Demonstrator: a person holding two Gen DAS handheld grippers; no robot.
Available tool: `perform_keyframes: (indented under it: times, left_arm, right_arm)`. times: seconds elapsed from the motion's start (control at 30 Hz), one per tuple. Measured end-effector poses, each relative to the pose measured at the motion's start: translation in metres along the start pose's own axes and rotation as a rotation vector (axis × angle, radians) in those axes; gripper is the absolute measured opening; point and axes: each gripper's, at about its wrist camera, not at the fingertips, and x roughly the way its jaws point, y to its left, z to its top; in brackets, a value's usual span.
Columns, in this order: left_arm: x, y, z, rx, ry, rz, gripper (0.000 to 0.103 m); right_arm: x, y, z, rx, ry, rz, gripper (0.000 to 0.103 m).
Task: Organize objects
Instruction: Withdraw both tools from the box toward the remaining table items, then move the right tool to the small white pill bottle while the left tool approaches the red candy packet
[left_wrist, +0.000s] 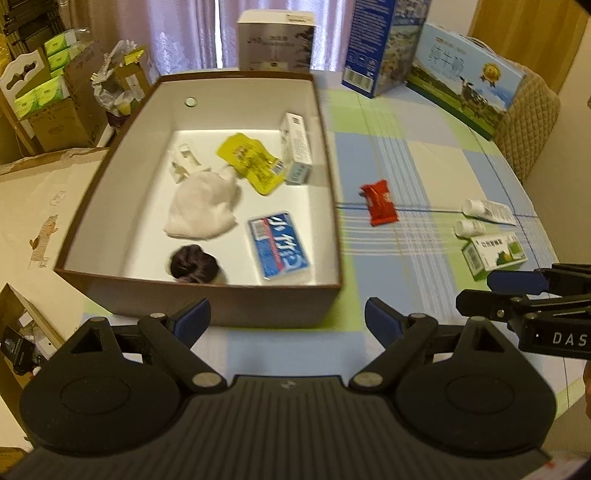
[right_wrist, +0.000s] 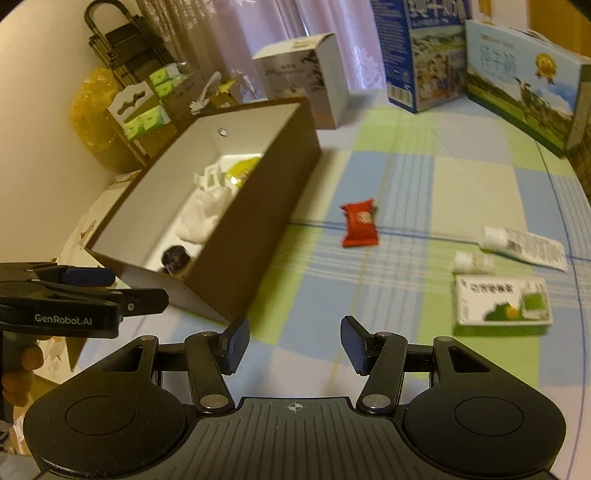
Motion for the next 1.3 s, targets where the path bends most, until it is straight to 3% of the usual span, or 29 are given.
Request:
perform_keyframes:
  times: [0.7,1.0,1.3]
  left_arm:
    - [0.024,-0.103,-0.001,0.088,0.038,-0.072,0.088]
    - [0.040,-0.128,0.003,0.092,0.066,-0.073,0.088]
    - [0.059,-0.134,0.015,0.066,0.048,-0.061,0.088]
  right_arm:
    - [-0.046,-0.097,-0.030,0.126,0.001,-0.086,0.052]
    - [-0.050,-0.134,-0.029,0.149,-0.009,-0.112,0.052]
    - [-0.041,-0.183,-0.008,0.136,-0.089,-0.159,0.052]
